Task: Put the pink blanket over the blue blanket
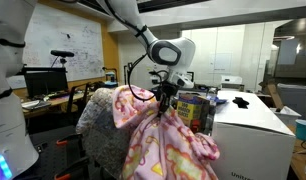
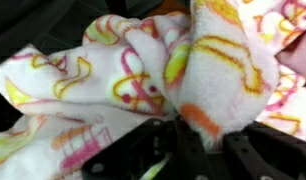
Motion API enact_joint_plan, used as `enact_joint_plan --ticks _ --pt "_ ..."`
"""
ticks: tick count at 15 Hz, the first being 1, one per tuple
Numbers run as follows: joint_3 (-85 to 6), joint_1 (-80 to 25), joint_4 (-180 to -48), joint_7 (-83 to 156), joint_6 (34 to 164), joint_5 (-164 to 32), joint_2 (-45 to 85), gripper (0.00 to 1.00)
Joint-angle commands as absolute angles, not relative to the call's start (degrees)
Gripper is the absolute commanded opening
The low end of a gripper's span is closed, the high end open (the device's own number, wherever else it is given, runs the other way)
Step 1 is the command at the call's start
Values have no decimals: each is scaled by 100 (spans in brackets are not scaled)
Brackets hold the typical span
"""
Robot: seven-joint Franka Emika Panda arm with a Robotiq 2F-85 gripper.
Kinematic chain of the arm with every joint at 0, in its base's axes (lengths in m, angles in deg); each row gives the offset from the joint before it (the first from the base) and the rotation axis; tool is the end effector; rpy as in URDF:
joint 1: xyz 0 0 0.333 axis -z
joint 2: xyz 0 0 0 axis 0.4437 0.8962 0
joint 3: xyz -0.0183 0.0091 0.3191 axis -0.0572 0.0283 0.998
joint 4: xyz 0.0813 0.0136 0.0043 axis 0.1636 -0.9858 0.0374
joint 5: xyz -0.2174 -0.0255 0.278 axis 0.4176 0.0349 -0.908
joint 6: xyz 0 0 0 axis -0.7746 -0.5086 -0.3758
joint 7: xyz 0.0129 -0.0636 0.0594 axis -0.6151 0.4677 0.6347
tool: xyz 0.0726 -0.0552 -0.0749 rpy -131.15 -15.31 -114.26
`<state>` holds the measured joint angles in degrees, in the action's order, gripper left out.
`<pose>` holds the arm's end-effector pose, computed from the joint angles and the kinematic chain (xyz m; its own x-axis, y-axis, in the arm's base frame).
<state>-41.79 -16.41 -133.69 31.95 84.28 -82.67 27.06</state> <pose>0.5399 -0.1368 0.2710 0.8070 -0.5129 -0.2928 -0.5558 -0.8271 -0.0831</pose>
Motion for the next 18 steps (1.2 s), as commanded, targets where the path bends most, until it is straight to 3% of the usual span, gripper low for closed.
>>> enact_joint_plan --ticks 1,18 --pt "-4071 -1893 -13436 3209 8109 -8203 2086 3" --pt "-3559 -2468 -13285 3980 7693 -8501 480 3"
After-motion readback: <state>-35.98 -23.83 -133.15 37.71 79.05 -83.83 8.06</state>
